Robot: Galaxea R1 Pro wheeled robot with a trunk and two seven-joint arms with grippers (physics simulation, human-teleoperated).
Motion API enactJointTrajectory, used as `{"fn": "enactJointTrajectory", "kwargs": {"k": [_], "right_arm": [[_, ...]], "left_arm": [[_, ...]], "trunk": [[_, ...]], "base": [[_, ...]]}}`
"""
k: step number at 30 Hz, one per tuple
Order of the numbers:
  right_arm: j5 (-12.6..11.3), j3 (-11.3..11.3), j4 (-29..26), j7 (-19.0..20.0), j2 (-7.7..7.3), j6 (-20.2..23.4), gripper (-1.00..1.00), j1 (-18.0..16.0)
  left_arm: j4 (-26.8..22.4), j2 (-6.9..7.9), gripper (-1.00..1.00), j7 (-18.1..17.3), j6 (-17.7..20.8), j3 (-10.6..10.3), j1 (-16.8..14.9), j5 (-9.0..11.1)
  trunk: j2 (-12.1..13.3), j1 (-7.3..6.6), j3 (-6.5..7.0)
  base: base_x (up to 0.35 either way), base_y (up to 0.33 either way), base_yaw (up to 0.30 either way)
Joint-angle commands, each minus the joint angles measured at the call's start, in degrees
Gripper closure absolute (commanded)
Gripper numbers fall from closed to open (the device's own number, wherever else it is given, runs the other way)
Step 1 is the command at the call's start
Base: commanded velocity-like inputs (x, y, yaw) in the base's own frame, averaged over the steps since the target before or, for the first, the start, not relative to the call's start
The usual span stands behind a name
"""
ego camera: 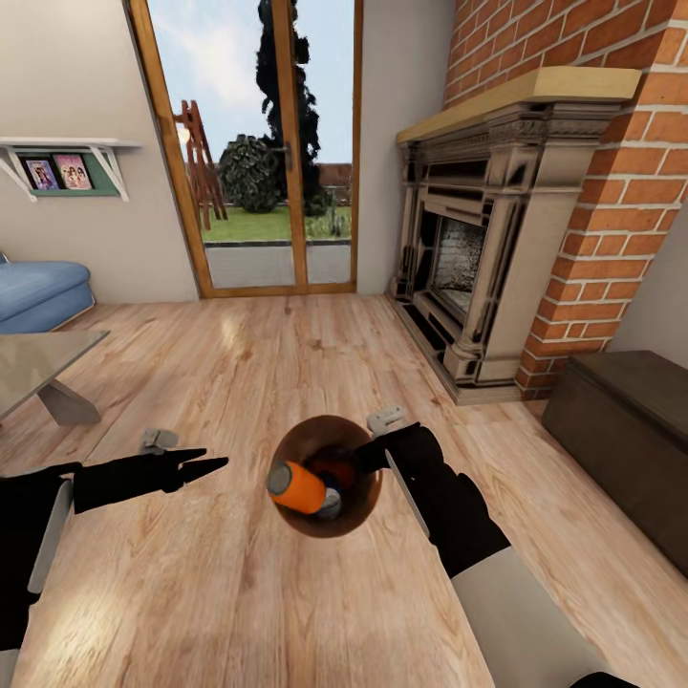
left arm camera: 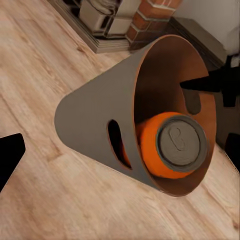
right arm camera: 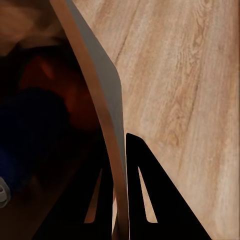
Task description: Put the three can of soda from the living room inside the tash can in the kitchen.
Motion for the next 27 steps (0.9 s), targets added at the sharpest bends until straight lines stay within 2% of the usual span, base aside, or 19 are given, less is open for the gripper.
{"fn": "enactJointTrajectory", "kwargs": {"k": [1,4,5,7,9,10,11,13,14,16,20,22,23,27], "right_arm": [[-0.81,-0.08,-0.03,0.37,-0.01,0.03,1.0,-0.02],[-0.79,-0.25,-0.03,0.37,-0.1,0.03,1.0,-0.02],[-0.78,-0.42,-0.06,0.37,-0.22,0.03,1.0,-0.02],[-0.77,-0.91,-0.1,0.37,-0.33,0.03,1.0,-0.02],[-0.76,-2.03,-0.11,0.37,-0.4,0.03,1.0,-0.02],[-0.76,-2.27,-0.11,0.37,-0.42,0.03,1.0,-0.02],[-0.76,-2.67,-0.1,0.37,-0.45,0.03,1.0,-0.02],[-0.76,-3.14,-0.1,0.39,-0.46,0.03,1.0,-0.02],[-0.76,-3.65,-0.11,0.41,-0.47,0.03,1.0,-0.02],[-0.76,-4.65,-0.1,0.45,-0.48,0.03,1.0,-0.02],[-0.76,-6.38,-0.08,0.54,-0.52,0.03,1.0,-0.02],[-0.76,-8.23,-0.04,0.64,-0.55,0.03,1.0,-0.02],[-0.76,-9.29,0.2,0.68,-0.56,0.03,1.0,-0.02],[-0.76,-10.87,1.89,0.72,-0.63,0.03,1.0,-0.07]], "left_arm": [[0.0,0.04,-1.0,-0.25,-0.04,0.5,0.16,-0.02],[0.05,0.02,-1.0,-0.2,-0.66,1.54,0.33,-0.24],[0.29,-0.12,-1.0,0.67,-2.0,2.18,0.39,-0.46],[0.98,-0.42,-1.0,4.66,-4.39,2.54,0.87,-0.61],[2.37,-0.61,-1.0,10.98,-7.77,2.59,2.06,-0.72],[2.89,-0.65,-1.0,12.72,-8.89,2.58,2.37,-0.77],[4.52,-0.73,-1.0,16.2,-11.39,2.52,2.85,-0.85],[7.03,-0.79,-1.0,19.41,-14.08,2.49,3.15,-0.85],[10.03,-0.82,-1.0,22.09,-16.86,2.47,3.35,-0.78],[14.5,-0.85,-1.0,24.84,-20.98,2.45,3.5,-0.71],[21.25,-0.91,-1.0,27.25,-28.0,2.44,3.65,-0.76],[24.05,-1.07,-1.0,28.3,-31.29,2.39,3.68,-0.75],[24.96,-1.38,-1.0,28.65,-32.59,2.41,3.68,-0.8],[27.88,-2.7,-1.0,29.03,-36.19,2.36,3.69,-0.73]], "trunk": [[0.0,-0.01,0.01],[0.0,-0.01,0.01],[0.0,-0.01,0.01],[0.0,-0.01,0.01],[0.0,-0.01,0.01],[0.0,-0.01,0.01],[0.0,-0.01,0.01],[0.0,-0.01,0.01],[0.0,-0.01,0.01],[0.0,-0.01,0.01],[0.0,-0.01,0.01],[0.0,-0.01,0.01],[0.0,-0.01,0.01],[0.0,-0.01,0.01]], "base": [[0.0,0.0,0.0],[0.0,0.0,0.0],[0.0,0.0,0.0],[0.0,0.0,0.0],[0.0,0.0,0.0],[0.0,0.0,0.0],[0.0,0.0,0.0],[0.0,0.0,0.0],[0.0,0.0,0.0],[0.0,0.0,0.0],[0.0,0.0,0.0],[0.0,0.0,0.0],[0.0,0.0,0.0],[0.0,0.0,0.0]]}}
